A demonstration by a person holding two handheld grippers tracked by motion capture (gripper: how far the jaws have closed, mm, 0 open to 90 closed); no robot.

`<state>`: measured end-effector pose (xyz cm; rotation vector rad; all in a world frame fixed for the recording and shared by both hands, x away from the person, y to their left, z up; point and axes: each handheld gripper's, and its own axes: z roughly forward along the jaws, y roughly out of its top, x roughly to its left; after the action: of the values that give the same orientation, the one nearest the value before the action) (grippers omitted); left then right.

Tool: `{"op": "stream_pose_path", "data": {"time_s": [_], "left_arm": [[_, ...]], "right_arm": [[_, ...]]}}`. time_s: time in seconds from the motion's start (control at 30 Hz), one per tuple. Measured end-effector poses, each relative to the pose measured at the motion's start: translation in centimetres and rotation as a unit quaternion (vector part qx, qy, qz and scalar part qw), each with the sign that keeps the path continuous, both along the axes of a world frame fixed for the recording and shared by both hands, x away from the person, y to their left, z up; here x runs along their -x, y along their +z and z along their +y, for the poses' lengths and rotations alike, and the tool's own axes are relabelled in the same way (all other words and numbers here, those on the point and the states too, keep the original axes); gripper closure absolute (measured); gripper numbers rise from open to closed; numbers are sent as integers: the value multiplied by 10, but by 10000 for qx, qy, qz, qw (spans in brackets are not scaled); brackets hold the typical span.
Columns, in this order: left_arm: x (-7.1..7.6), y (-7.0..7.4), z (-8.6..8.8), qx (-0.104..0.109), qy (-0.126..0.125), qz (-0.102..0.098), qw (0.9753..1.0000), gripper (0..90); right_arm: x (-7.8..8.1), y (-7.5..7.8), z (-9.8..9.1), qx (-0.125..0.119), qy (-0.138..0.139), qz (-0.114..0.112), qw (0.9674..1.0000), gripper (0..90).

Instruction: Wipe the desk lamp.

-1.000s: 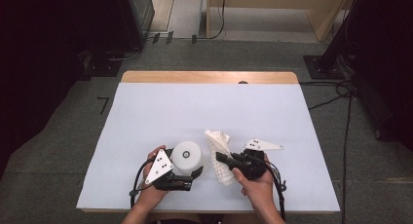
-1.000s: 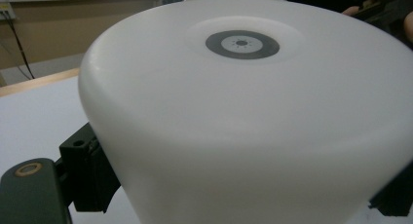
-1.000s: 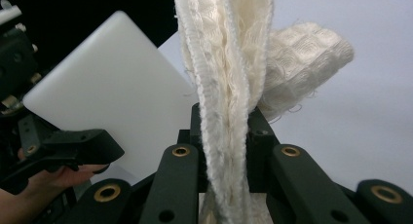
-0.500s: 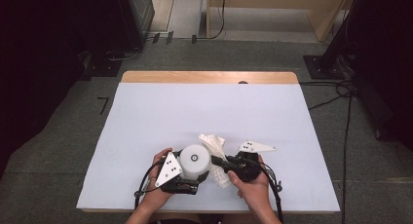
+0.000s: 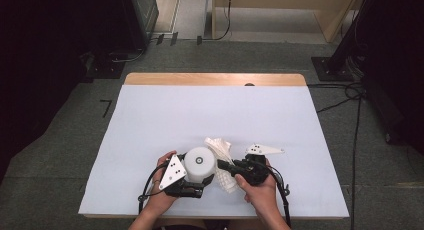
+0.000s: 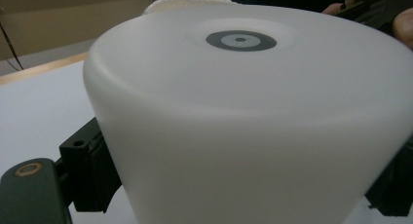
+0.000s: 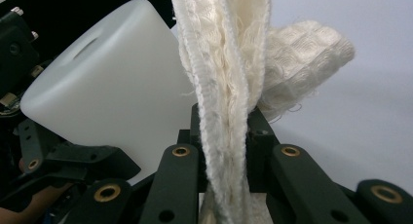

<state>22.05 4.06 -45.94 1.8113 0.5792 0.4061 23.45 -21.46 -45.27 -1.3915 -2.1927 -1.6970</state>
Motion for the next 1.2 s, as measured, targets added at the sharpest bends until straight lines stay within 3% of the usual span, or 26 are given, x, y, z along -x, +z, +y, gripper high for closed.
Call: {"op": "stream_pose_path", "data": {"time_s": [0.13, 0.23, 0.37, 0.43, 0.53, 0.63, 0.73, 0.9, 1.0, 1.1, 1.2], "left_arm": [[0, -4, -5, -206, -47, -1, 9998, 86], [-1, -5, -5, -238, -60, 56, 9997, 86], [-3, -6, -5, -258, -62, 80, 9996, 86], [-3, -5, -5, -200, -70, 96, 9997, 86], [-3, -4, -3, -103, -115, 70, 9999, 86], [-5, -5, -3, -162, -61, 1, 9999, 86], [-9, -11, -1, -263, -71, -108, 9996, 86], [-16, -20, 4, -313, 65, 13, 9995, 85], [-16, -23, 7, -134, 107, 43, 9998, 84], [-14, -20, 7, 139, 315, 375, 9987, 36], [-8, -16, 4, 100, 676, 514, 9963, 0]], "right_arm": [[3, 8, -1, -75, 1, -105, 9999, 791], [9, 23, -2, -96, 16, -374, 9993, 791], [13, 34, -6, -278, 46, -517, 9983, 791], [11, 30, -6, -268, 63, -481, 9985, 791], [3, 13, -4, -109, 90, -205, 9997, 791], [-1, 0, -5, -9, -12, 18, 10000, 791], [-4, -2, -11, -22, -140, 10, 9999, 791], [-5, 0, -18, -54, -292, 1, 9996, 791], [-5, -1, -19, -56, -315, 9, 9995, 791], [-5, -2, -19, -40, -311, -5, 9995, 791], [-5, -3, -19, -28, -328, -4, 9995, 791]]}}
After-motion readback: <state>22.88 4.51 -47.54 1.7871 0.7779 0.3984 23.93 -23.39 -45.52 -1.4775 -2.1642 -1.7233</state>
